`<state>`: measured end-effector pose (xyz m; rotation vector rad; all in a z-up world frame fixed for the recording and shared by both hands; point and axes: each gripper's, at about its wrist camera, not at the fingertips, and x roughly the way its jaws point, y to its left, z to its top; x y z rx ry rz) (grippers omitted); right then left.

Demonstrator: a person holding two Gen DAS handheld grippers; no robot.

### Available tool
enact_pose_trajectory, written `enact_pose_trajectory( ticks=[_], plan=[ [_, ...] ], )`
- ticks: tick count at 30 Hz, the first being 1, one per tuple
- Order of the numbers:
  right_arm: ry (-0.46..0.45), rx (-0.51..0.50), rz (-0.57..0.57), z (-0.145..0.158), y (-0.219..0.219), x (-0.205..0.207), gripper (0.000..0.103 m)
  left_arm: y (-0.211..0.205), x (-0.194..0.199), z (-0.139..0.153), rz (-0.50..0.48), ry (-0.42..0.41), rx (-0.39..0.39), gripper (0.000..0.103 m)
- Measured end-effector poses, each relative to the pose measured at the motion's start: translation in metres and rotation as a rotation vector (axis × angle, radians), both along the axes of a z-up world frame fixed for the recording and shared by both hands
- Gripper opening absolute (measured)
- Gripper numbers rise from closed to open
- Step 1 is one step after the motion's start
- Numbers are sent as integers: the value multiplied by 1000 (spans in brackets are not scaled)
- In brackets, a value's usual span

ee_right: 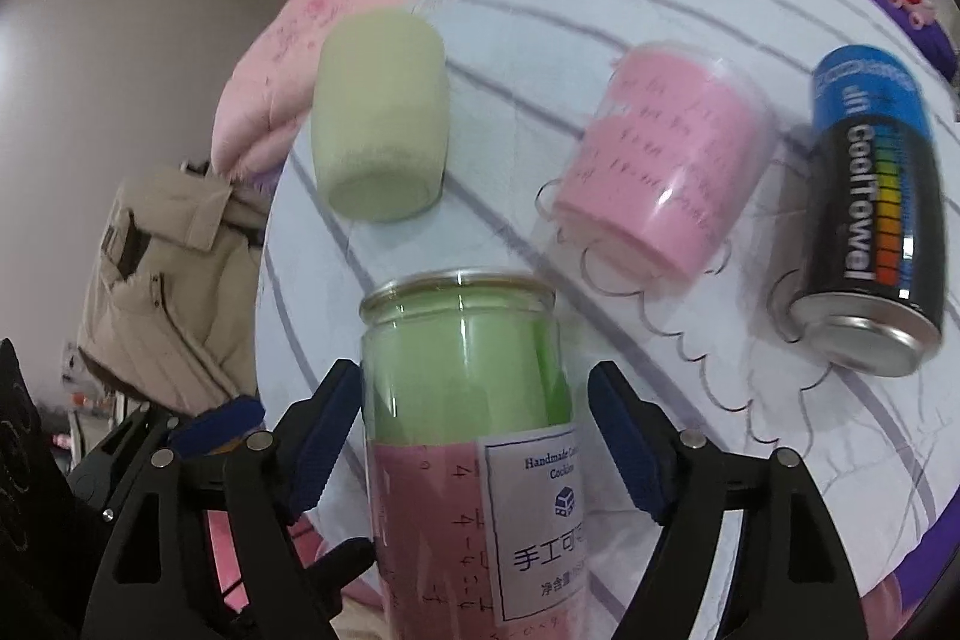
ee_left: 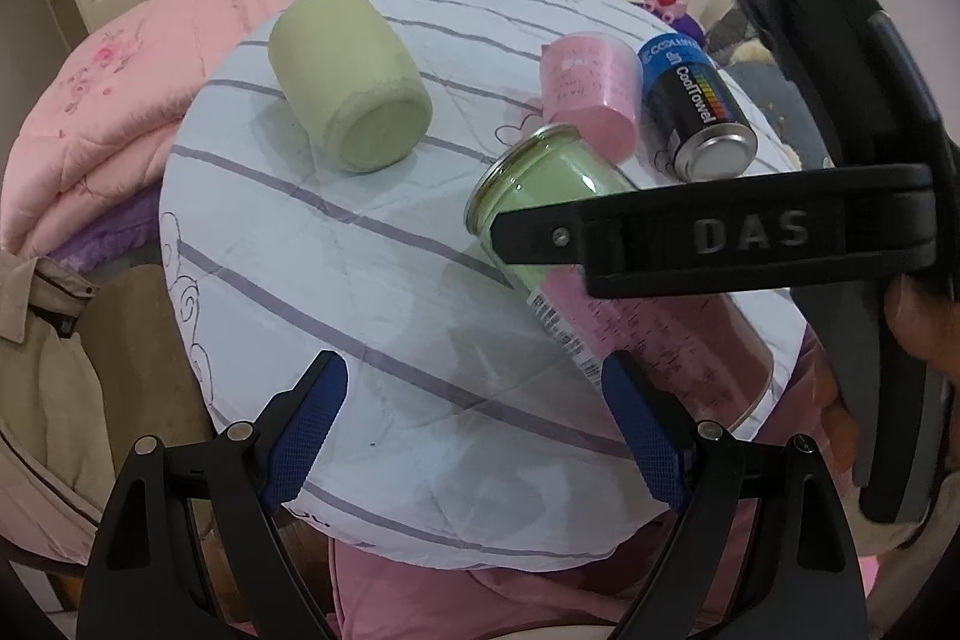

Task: Flip cup upright
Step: 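Grasp the jar with the right tool while the left tool releases it, then rotate the jar opening-up with the right tool and lower it onto the table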

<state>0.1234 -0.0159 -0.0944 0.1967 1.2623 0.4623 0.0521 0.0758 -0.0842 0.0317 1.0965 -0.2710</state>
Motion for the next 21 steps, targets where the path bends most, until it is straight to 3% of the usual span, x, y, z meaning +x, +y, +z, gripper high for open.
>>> enact_pose_trajectory(
  ticks=[5, 8, 21],
  plan=[
    [101, -57, 72, -18, 13, 11, 79, -2, 1, 0, -6, 1, -6, 88],
    [59, -71, 94, -13, 18, 12, 70, -3, -1, 2, -20, -4, -8, 89],
    [-114, -32, 60, 20, 8, -1, 70, -8, -7, 16, -101, -29, -131, 89]
  ],
)
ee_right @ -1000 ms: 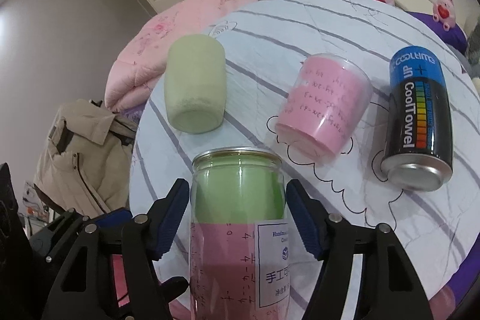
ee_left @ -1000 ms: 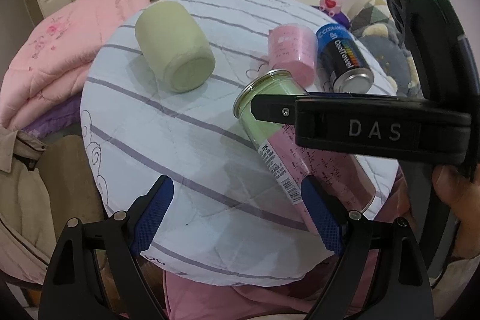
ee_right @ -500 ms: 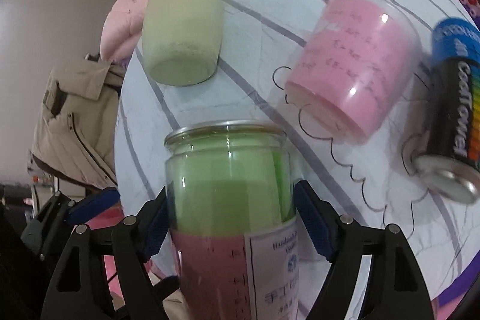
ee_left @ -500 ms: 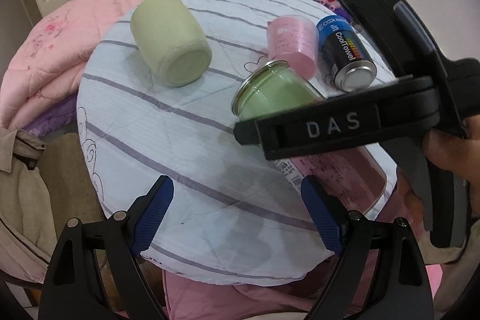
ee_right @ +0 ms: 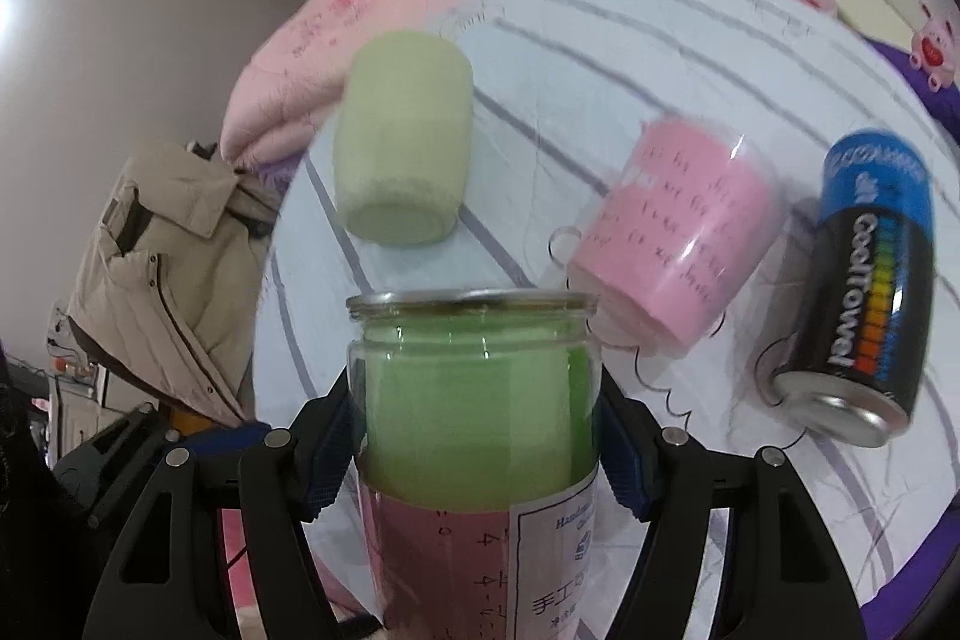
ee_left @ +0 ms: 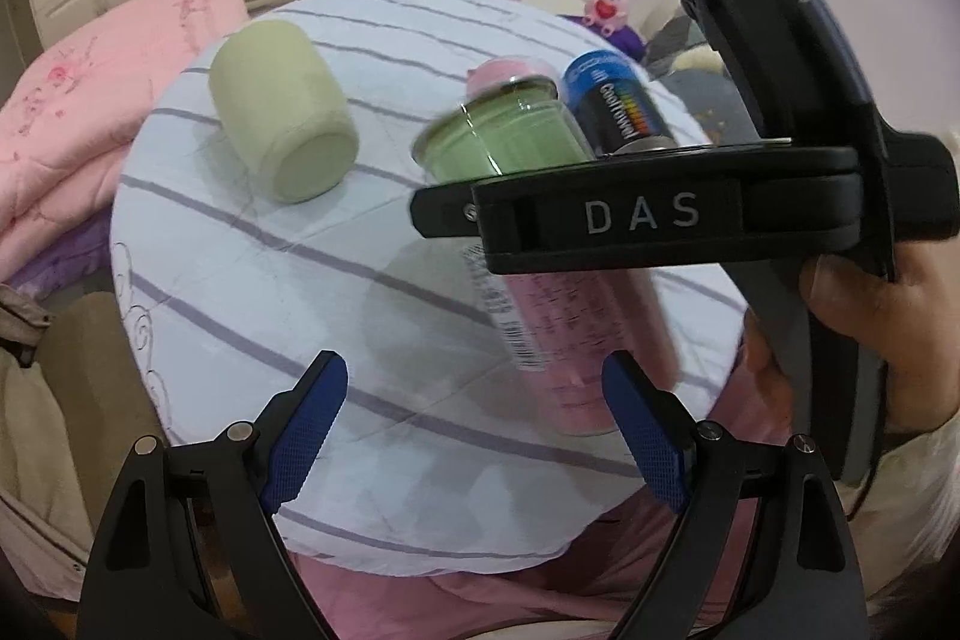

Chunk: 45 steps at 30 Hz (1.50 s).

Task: Flip cup upright
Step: 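Rotate the jar opening-up with the right tool and lower it onto the table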

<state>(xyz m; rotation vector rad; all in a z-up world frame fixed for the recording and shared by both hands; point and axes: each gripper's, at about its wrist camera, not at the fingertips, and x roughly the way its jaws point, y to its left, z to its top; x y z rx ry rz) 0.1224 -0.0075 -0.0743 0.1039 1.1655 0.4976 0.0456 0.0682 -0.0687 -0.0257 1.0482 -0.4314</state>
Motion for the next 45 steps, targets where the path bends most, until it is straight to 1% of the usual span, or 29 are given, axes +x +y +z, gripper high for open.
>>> enact_pose_trajectory(
  ticks=[3, 5, 7, 8, 9, 13, 15, 16, 19, 22, 25, 28, 32, 34, 37, 39, 40, 45],
  plan=[
    [-57, 26, -2, 13, -6, -2, 70, -6, 1, 2, -2, -11, 3, 89],
    [-100, 14, -4, 18, -10, -2, 70, -6, 3, 1, 13, -22, 13, 89],
    [-133, 22, -10, 22, -13, -3, 70, -5, 8, -2, 43, -23, 17, 89],
    [-147, 23, -10, 23, -13, -4, 70, -4, 9, -3, 52, -19, 10, 91],
    [-161, 22, -10, 24, -12, -5, 70, -2, 11, -4, 67, -18, 4, 96],
    [-226, 37, -13, 28, -16, -7, 70, 1, 19, -9, 120, -23, 17, 97],
    [-267, 41, -17, 33, -18, -10, 70, 2, 21, -10, 149, -40, 24, 97],
    [-286, 36, -10, 34, -17, -11, 70, 1, 23, -11, 155, -43, 35, 97],
    [-315, 13, -9, 32, -14, -11, 70, 1, 28, -14, 176, -43, 32, 97],
    [-372, -20, -4, 33, -9, -14, 70, -1, 31, -17, 206, -61, 55, 97],
    [-431, -31, 7, 34, -6, -16, 71, 1, 34, -19, 240, -77, 71, 97],
    [-496, -56, 24, 34, 1, -18, 71, 4, 43, -25, 256, -53, 56, 97],
    [-534, -104, 48, 26, 11, -17, 71, 5, 45, -31, 264, -41, 58, 97],
    [-547, -108, 48, 26, 13, -18, 71, 5, 46, -34, 269, -36, 70, 97],
    [-550, -105, 51, 28, 13, -19, 71, 4, 45, -34, 264, -34, 63, 97],
    [-542, -91, 57, 29, 12, -20, 80, 3, 44, -32, 264, -37, 64, 97],
    [-535, -77, 58, 29, 10, -21, 82, 3, 44, -32, 265, -41, 66, 97],
    [-534, -47, 42, 32, 6, -24, 82, -3, 39, -26, 259, -65, 80, 97]
  ],
)
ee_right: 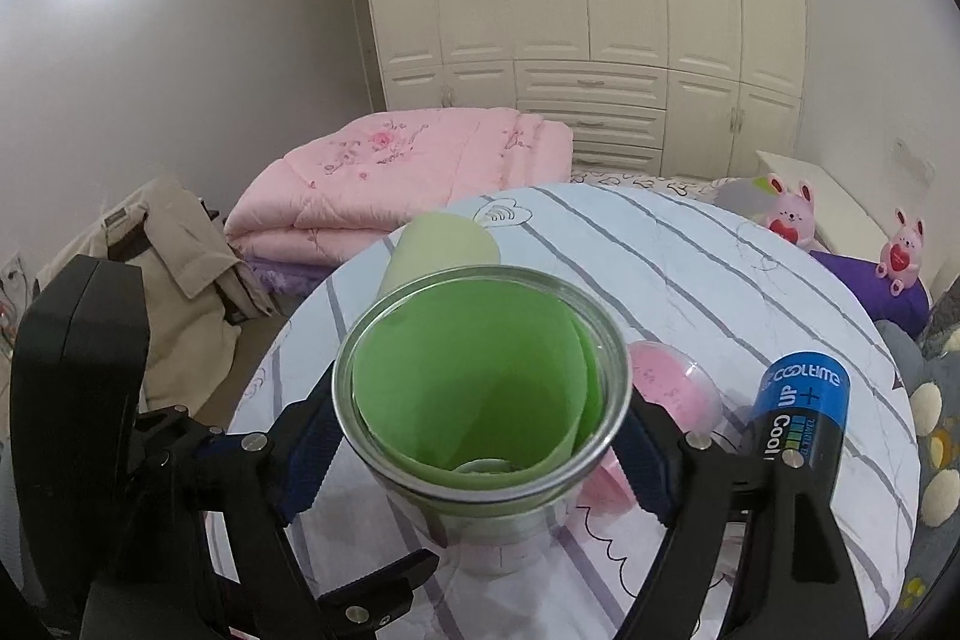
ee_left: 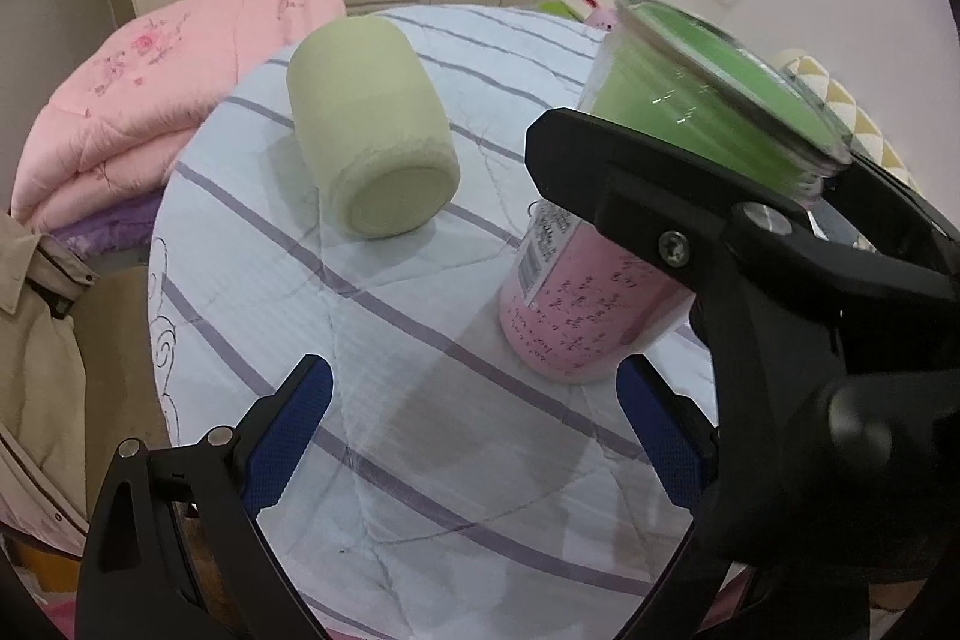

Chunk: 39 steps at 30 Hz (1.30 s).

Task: Flip cup upright
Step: 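Rotate the jar opening-up with the right tool and lower it onto the table, then open the right tool and pull it away from the upright jar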

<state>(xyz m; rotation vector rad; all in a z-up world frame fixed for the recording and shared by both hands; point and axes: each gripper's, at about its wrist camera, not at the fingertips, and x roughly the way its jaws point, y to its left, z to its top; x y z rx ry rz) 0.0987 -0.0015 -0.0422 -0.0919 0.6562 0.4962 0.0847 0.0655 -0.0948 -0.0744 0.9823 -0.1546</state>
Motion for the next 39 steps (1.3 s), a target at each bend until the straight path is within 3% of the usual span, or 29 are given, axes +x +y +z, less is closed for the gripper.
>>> enact_pose_trajectory(
  ticks=[15, 26, 39],
  plan=[
    [-57, 21, -38, 20, -29, -24, 83, -31, -26, 21, -106, -67, 19, 100],
    [-115, 86, -110, 33, -81, -45, 83, -61, -43, 29, -168, -106, 70, 100],
    [-139, 155, -134, 31, -117, -67, 83, -65, -57, 40, -77, -196, 155, 100]
  ],
)
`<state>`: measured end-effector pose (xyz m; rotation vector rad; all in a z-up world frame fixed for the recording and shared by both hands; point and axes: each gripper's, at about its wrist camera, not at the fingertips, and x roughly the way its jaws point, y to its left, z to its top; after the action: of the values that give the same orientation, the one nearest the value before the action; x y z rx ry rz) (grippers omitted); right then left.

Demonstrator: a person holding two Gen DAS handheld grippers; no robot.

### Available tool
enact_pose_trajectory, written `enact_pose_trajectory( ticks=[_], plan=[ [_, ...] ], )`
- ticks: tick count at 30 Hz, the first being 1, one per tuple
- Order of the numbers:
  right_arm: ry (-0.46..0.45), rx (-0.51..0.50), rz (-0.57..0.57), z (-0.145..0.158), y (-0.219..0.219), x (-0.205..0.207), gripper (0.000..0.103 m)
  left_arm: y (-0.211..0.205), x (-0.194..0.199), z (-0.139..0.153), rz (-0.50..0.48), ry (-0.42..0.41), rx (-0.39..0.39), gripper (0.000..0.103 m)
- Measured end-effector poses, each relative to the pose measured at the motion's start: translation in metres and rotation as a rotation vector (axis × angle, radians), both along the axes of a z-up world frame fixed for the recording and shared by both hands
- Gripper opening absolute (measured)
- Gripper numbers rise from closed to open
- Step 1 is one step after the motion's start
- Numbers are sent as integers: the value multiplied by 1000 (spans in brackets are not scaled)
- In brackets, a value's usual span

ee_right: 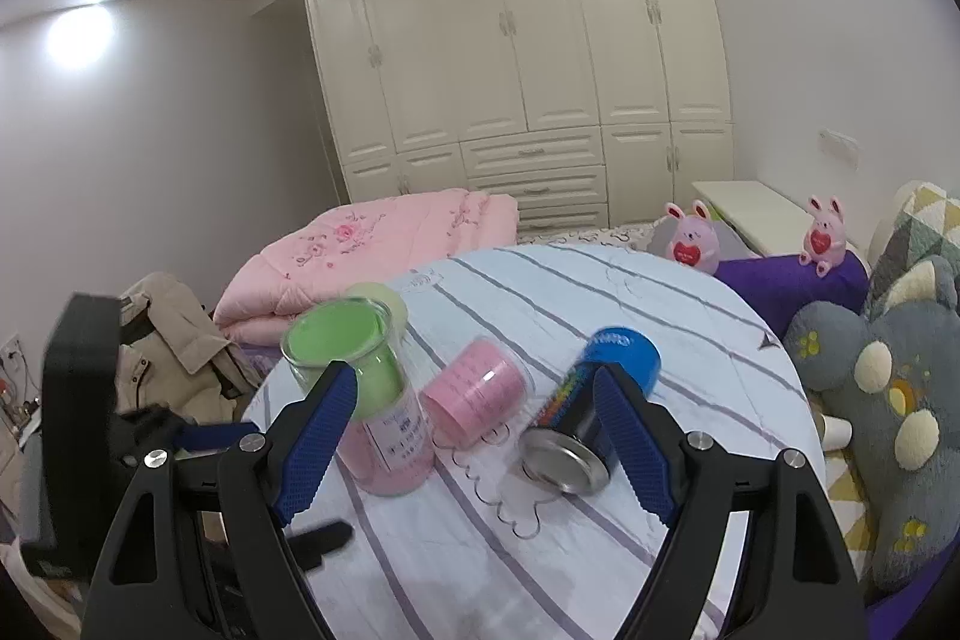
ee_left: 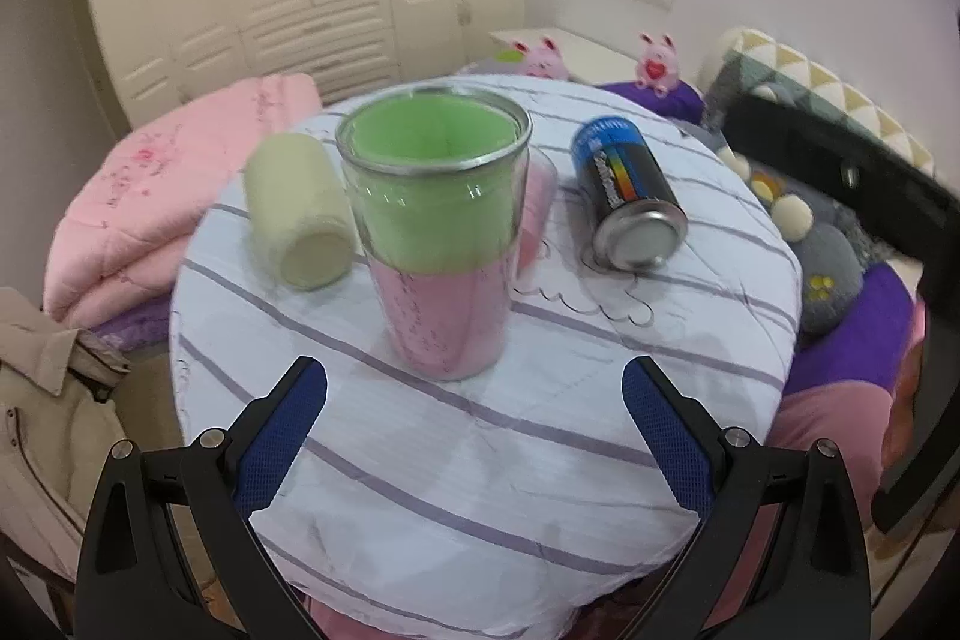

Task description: Flip cup upright

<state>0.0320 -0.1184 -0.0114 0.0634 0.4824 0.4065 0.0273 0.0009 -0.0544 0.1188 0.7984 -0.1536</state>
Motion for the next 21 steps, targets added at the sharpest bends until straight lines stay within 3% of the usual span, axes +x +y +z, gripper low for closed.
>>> enact_pose_trajectory(
  ticks=[12, 21],
  plan=[
    [21, 4, -28, -22, -19, -6, 83, 1, -6, 13, 84, -86, 19, 100],
    [31, 31, -12, -28, -18, -4, 83, -2, -6, 11, 109, -82, 15, 100]
  ],
)
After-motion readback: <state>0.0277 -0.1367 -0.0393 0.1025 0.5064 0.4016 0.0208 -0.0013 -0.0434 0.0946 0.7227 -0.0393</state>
